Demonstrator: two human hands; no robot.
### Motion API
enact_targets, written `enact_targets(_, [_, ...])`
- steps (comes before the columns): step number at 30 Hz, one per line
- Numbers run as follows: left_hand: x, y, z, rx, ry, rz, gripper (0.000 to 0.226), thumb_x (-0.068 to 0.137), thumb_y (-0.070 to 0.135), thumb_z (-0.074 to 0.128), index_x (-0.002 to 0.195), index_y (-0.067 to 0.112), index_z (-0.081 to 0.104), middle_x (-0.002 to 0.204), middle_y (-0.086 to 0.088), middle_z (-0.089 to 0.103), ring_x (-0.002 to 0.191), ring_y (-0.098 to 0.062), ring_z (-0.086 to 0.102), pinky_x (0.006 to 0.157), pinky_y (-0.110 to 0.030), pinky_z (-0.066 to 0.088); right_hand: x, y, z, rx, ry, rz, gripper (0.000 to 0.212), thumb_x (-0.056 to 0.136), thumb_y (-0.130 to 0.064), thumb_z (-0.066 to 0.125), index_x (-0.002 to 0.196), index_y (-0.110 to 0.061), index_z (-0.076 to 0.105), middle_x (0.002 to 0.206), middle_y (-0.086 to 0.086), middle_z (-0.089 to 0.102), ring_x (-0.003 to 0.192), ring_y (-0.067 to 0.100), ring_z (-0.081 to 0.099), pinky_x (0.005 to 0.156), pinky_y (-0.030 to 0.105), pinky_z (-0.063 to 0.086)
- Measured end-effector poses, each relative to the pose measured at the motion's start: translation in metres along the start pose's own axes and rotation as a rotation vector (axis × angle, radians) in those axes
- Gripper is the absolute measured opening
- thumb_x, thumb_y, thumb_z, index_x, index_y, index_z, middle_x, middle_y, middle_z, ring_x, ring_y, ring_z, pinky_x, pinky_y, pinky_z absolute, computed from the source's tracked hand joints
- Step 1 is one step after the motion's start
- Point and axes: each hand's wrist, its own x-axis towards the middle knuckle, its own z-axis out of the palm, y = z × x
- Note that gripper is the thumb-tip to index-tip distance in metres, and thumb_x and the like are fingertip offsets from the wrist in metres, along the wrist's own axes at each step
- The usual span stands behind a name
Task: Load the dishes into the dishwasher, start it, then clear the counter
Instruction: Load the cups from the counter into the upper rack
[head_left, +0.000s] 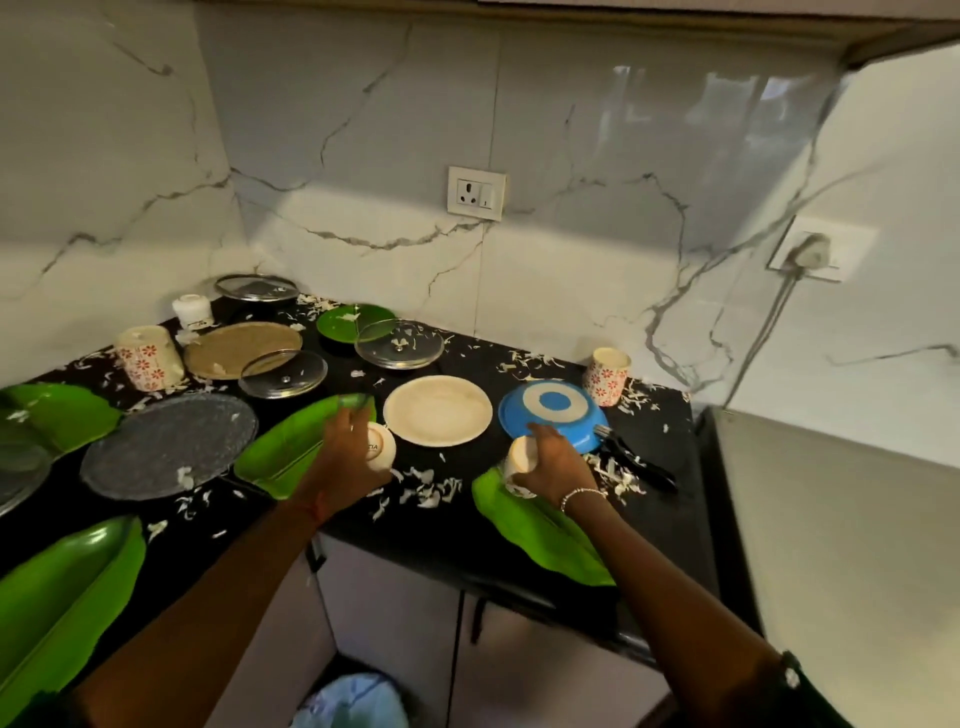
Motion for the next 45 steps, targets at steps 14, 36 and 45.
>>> enact_targets(14, [-0.199,0.031,0.009,-0.131,-0.240,0.145,0.089,0.072,0.024,0.075,0.141,-0.001,0.025,0.136,-0.017,0.031,0.127,-0.032,0.028,0.104,-0.034,0.028,-0.258,-0.010,0.042,0.001,0.132,0.282,0.075,0.074,-0.030,0.074,0.136,-0.008,0.037,0.137,0.011,0.043,0.126,0.028,0.041,0.097,0.033,0.038])
enact_targets(36, [-0.376,0.139,0.075,-0.212,-0.655,0.575,0.084,0.073,0.024,0.074,0.140,0.004,0.026,0.138,-0.010,0.033,0.127,-0.026,0.027,0.102,-0.031,0.031,-0.551,0.039,0.069,0.105,0.136,0.840,0.053,0.074,-0.030,0.075,0.119,-0.009,0.057,0.128,0.010,0.040,0.109,0.029,0.052,0.094,0.036,0.046])
enact_targets(45, [-0.394,0.191,0.113,-0.221,-0.721,0.638,0.086,0.073,0.023,0.074,0.142,0.005,0.025,0.138,-0.009,0.034,0.128,-0.025,0.027,0.103,-0.031,0.030,-0.574,0.098,0.046,0.296,0.369,1.002,0.035,0.075,-0.025,0.074,0.107,-0.012,0.067,0.119,0.009,0.056,0.108,0.024,0.052,0.078,0.023,0.036])
